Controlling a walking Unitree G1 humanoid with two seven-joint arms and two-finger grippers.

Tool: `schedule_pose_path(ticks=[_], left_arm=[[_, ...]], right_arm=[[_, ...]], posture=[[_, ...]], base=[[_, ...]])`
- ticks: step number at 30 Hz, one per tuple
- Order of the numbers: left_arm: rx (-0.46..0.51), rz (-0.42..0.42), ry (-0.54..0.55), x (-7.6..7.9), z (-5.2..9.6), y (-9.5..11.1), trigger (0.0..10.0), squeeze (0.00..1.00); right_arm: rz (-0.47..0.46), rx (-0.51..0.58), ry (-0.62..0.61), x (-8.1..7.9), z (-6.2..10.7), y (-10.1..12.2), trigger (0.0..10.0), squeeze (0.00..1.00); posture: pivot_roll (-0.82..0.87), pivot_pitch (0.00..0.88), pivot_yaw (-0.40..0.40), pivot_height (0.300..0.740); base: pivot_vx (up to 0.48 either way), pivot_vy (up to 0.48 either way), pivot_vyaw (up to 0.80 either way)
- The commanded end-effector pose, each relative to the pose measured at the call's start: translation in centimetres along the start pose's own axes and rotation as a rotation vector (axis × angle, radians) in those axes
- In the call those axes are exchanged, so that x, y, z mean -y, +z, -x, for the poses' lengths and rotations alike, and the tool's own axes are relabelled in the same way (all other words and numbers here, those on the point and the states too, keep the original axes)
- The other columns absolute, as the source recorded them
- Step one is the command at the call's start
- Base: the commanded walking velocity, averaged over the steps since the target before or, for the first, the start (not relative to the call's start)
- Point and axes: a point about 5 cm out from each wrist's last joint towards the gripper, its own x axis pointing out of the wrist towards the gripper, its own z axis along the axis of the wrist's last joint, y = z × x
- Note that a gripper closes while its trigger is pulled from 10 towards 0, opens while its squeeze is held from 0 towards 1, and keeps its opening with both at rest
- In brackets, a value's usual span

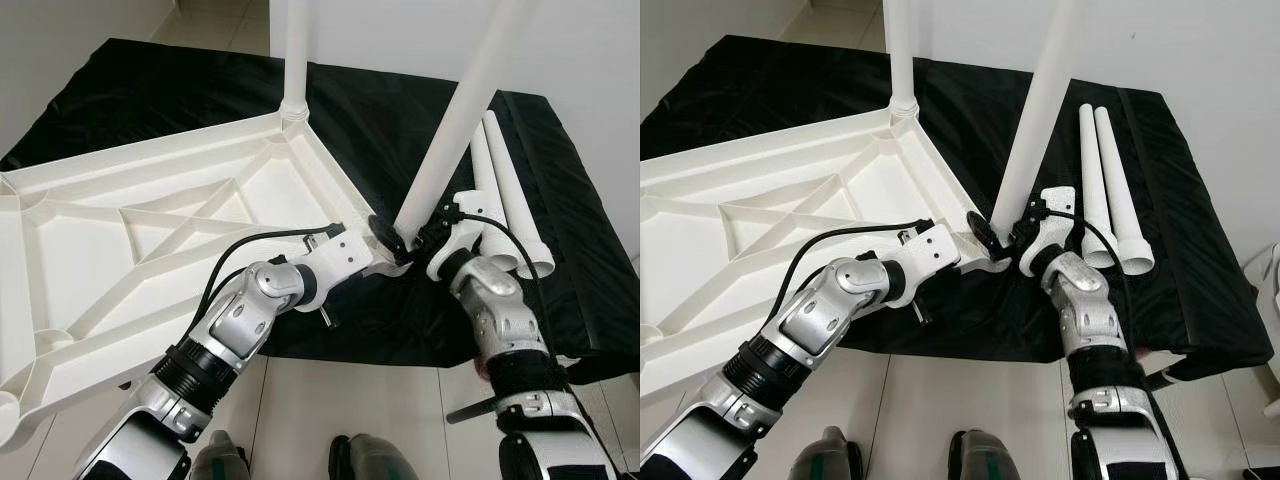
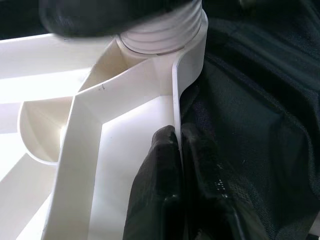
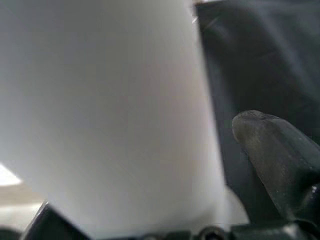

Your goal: Building children table

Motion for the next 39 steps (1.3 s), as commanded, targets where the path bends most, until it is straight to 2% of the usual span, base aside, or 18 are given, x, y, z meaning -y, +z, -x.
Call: schedule_pose_path(ticks=[1, 11, 16, 21, 22, 23, 24, 25, 28, 29, 30, 39], left_arm=[[-0.032, 0.011, -0.048, 1.0, -0.3, -0.7, 10.0, 0.00], [-0.034, 0.008, -0.047, 1.0, -0.3, -0.7, 10.0, 0.00], [-0.033, 0.006, -0.052, 1.0, -0.4, -0.6, 10.0, 0.00], [-0.031, 0.003, -0.056, 1.1, -0.4, -0.6, 10.0, 0.00], [-0.032, 0.003, -0.057, 1.1, -0.5, -0.6, 10.0, 0.00], [-0.032, 0.003, -0.057, 1.1, -0.5, -0.6, 10.0, 0.00], [-0.032, 0.003, -0.059, 1.2, -0.4, -0.6, 10.0, 0.00], [-0.033, 0.003, -0.059, 1.2, -0.4, -0.6, 10.0, 0.00], [-0.033, 0.003, -0.059, 1.2, -0.5, -0.7, 10.0, 0.00], [-0.032, 0.002, -0.063, 1.3, -0.5, -0.6, 10.0, 0.00], [-0.032, 0.003, -0.063, 1.3, -0.5, -0.6, 10.0, 0.00], [-0.033, 0.002, -0.065, 1.4, -0.5, -0.6, 10.0, 0.00]], right_arm=[[0.013, -0.058, 0.105, -0.2, -0.2, -0.9, 10.0, 0.00], [0.028, -0.122, 0.157, 0.4, -0.1, -2.1, 10.0, 0.00], [-0.009, -0.079, 0.123, 1.2, -0.2, -1.8, 10.0, 0.00], [-0.028, -0.043, 0.116, 1.2, -0.4, -1.6, 9.8, 0.00], [-0.071, -0.027, 0.130, 1.1, -0.5, -1.6, 6.5, 0.00], [-0.071, -0.027, 0.130, 1.1, -0.5, -1.6, 6.5, 0.00], [-0.072, -0.024, 0.129, 1.0, -0.7, -1.7, 8.8, 0.00], [-0.054, -0.031, 0.127, 1.0, -0.7, -1.8, 8.0, 0.00], [-0.035, -0.037, 0.128, 0.9, -0.8, -1.9, 8.0, 0.00], [-0.042, -0.036, 0.123, 1.0, -0.8, -2.1, 0.6, 0.00], [-0.037, -0.034, 0.118, 1.0, -0.8, -2.1, 0.0, 0.00], [-0.019, -0.024, 0.059, 1.5, -0.8, -1.9, 0.0, 0.00]], posture=[[-0.04, 0.045, -0.046, 0.740], [-0.04, 0.037, -0.040, 0.740], [-0.04, 0.035, -0.038, 0.740], [-0.04, 0.031, -0.036, 0.740], [-0.04, 0.026, -0.036, 0.740], [-0.04, 0.026, -0.036, 0.740], [-0.04, 0.024, -0.035, 0.740], [-0.04, 0.024, -0.034, 0.740], [-0.04, 0.022, -0.035, 0.740], [-0.04, 0.022, -0.036, 0.740], [-0.04, 0.021, -0.036, 0.740], [-0.04, 0.020, -0.038, 0.740]], base=[[0.000, 0.000, 0.00], [0.000, 0.000, 0.00], [0.000, 0.000, 0.00], [0.000, 0.000, 0.00], [0.000, 0.000, 0.00], [0.000, 0.000, 0.00], [0.000, 0.000, 0.00], [0.000, 0.000, 0.00], [0.000, 0.000, 0.00], [0.000, 0.000, 0.00], [0.000, 0.000, 0.00], [0.000, 0.000, 0.00]])
